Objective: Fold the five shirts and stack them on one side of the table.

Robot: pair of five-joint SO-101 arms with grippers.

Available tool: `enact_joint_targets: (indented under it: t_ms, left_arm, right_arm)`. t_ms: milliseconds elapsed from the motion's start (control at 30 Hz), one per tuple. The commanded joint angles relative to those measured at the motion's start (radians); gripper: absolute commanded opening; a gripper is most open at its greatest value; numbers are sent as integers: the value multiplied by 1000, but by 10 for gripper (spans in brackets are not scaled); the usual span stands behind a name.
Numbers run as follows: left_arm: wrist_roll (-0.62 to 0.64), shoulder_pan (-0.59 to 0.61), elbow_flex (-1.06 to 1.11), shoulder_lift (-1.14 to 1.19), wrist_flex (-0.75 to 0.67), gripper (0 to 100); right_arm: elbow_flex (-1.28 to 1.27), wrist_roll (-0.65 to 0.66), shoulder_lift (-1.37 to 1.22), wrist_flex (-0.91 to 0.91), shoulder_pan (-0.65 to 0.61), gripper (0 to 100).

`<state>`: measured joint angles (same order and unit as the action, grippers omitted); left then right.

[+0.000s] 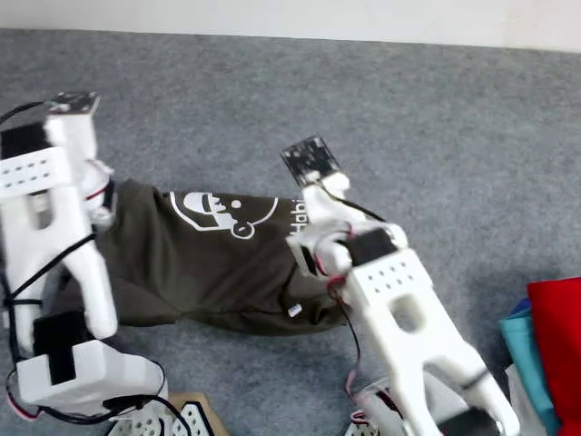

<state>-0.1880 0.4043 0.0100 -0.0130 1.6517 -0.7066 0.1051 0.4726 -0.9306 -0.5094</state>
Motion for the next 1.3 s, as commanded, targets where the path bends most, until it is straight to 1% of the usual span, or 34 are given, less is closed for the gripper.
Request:
enact_joint_targets:
  t_ms: [0,133,267,367,500,633,833,933,1067,1167,1267]
  left_arm:
    - [41,-85,62,-4,-69,9]
    - [46,-116,189,81,-193,9]
    - [46,-114,232,202,-285,9]
    - [46,-116,228,280,-308,9]
    - [46,-116,202,334,-311,9]
    - [46,-116,202,341,-311,9]
    - [46,-116,203,343,-311,9]
    - [46,-116,205,343,-311,9]
    - [46,-116,206,343,-315,9]
    - [60,-116,211,341,-328,9]
    - [84,-116,211,341,-331,9]
  right_arm:
    - [85,-28,-127,65,-12,6]
    - [90,-26,-257,93,21,6]
    - [87,-12,-314,94,111,6]
    - [74,54,-318,101,194,6]
    - [31,91,-317,104,300,6]
    - [2,130,-318,104,375,6]
    - [-7,141,-317,101,447,6]
    - [4,137,-305,104,463,6]
    - [74,132,-208,105,452,6]
    - [168,68,-156,105,426,6]
    - [260,37,-186,105,360,6]
